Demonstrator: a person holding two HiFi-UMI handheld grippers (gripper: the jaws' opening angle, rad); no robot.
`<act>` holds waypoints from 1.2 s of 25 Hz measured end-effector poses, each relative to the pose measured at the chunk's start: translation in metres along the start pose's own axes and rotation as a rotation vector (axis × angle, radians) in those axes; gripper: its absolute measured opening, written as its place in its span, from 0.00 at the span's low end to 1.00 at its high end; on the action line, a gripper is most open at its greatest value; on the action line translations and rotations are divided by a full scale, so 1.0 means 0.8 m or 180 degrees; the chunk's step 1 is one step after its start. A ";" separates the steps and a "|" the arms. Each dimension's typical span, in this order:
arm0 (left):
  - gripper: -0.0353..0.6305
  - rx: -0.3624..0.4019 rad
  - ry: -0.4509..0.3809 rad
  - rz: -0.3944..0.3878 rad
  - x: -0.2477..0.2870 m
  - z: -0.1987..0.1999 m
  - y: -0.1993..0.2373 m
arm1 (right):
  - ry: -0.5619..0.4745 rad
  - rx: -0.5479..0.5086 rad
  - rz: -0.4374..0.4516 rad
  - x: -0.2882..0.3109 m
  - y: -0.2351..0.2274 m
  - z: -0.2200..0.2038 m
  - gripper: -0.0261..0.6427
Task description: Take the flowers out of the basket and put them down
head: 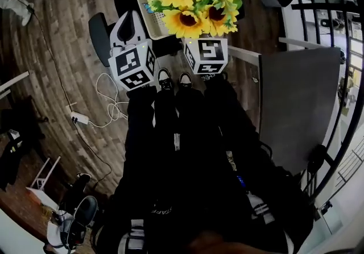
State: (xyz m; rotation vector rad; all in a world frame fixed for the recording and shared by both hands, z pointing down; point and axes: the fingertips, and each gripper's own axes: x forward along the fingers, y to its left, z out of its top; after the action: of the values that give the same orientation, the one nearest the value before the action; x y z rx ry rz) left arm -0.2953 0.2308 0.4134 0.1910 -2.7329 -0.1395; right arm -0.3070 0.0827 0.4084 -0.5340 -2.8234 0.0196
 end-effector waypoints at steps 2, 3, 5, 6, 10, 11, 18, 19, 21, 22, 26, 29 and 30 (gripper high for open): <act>0.05 0.0042 -0.0035 -0.0064 -0.021 0.027 -0.015 | 0.0017 0.0003 -0.0051 -0.031 0.002 0.023 0.87; 0.05 0.0084 -0.0061 -0.0122 -0.035 0.038 -0.033 | 0.0011 0.0006 -0.0093 -0.054 -0.004 0.033 0.87; 0.05 0.0207 -0.0134 -0.0293 -0.066 0.059 -0.085 | -0.0047 0.0032 -0.0233 -0.113 -0.025 0.054 0.87; 0.05 0.0269 -0.0173 -0.0397 -0.083 0.067 -0.115 | -0.0087 0.0055 -0.0326 -0.146 -0.038 0.063 0.87; 0.05 0.0365 -0.0182 -0.0749 -0.125 0.079 -0.180 | -0.0169 0.0137 -0.0686 -0.226 -0.062 0.089 0.87; 0.05 0.0372 -0.0162 -0.0829 -0.124 0.082 -0.180 | -0.0173 0.0151 -0.0773 -0.228 -0.060 0.094 0.87; 0.05 0.0540 -0.0122 -0.1555 -0.131 0.102 -0.217 | -0.0230 0.0291 -0.1546 -0.280 -0.066 0.113 0.87; 0.05 0.0595 -0.0138 -0.1693 -0.151 0.100 -0.251 | -0.0272 0.0329 -0.1703 -0.320 -0.080 0.112 0.87; 0.05 0.0717 -0.0169 -0.1968 -0.199 0.092 -0.331 | -0.0359 0.0413 -0.2010 -0.414 -0.114 0.106 0.87; 0.05 0.0768 -0.0173 -0.2088 -0.219 0.086 -0.365 | -0.0387 0.0444 -0.2144 -0.453 -0.129 0.102 0.87; 0.05 0.0845 -0.0097 -0.2474 -0.215 0.075 -0.412 | -0.0408 0.0505 -0.2578 -0.488 -0.153 0.094 0.87; 0.05 0.0893 -0.0060 -0.2731 -0.221 0.064 -0.450 | -0.0418 0.0529 -0.2858 -0.522 -0.167 0.085 0.87; 0.05 0.0940 -0.0061 -0.2830 -0.242 0.057 -0.483 | -0.0441 0.0550 -0.2962 -0.559 -0.178 0.082 0.87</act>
State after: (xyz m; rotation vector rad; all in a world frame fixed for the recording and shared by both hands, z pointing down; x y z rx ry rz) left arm -0.0930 -0.1169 0.2500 1.4677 -2.4636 0.0261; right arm 0.0259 -0.2090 0.2389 0.8536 -2.8707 0.1182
